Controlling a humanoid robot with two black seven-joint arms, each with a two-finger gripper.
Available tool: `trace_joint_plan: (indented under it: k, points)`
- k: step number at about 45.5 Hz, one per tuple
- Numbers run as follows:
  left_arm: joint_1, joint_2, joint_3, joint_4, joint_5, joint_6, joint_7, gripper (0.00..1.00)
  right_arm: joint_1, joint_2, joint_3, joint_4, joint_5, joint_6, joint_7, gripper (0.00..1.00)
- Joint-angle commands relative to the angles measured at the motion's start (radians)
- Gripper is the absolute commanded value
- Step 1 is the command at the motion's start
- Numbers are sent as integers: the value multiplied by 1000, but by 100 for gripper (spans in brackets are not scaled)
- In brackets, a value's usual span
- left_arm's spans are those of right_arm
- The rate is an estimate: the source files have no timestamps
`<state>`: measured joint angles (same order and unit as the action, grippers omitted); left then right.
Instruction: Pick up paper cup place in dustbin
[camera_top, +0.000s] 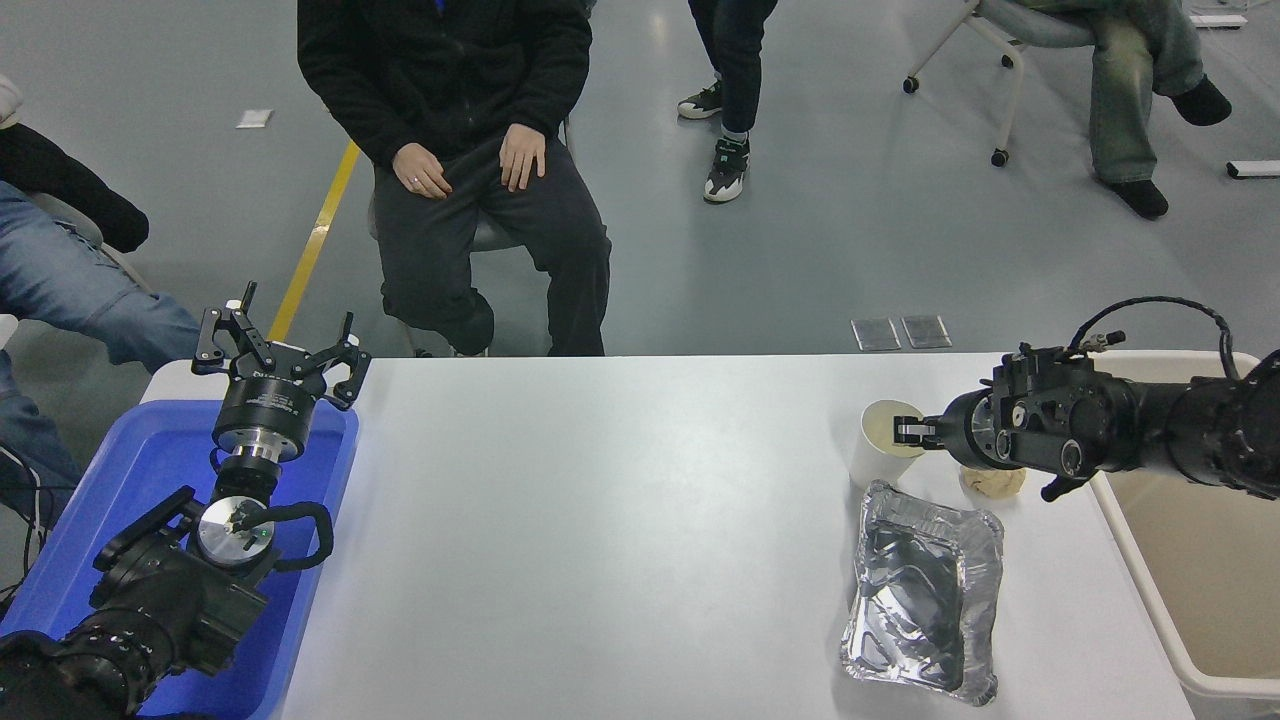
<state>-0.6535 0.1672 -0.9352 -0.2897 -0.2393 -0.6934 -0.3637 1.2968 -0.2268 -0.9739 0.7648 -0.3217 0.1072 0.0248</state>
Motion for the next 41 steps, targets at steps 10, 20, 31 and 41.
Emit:
trace_joint_plan:
  k: [10,20,31,41]
  points:
    - [0,0,-1,0,0,0,0,99,6,0,8,13,6,5,0,0]
    - [0,0,-1,0,0,0,0,99,90,-29,1,103,3,40,0,0]
    - [0,0,-1,0,0,0,0,99,301,-117,-46,215,-7,251,1,0]
    - [0,0,-1,0,0,0,0,99,466,-173,-66,232,-8,471,1,0]
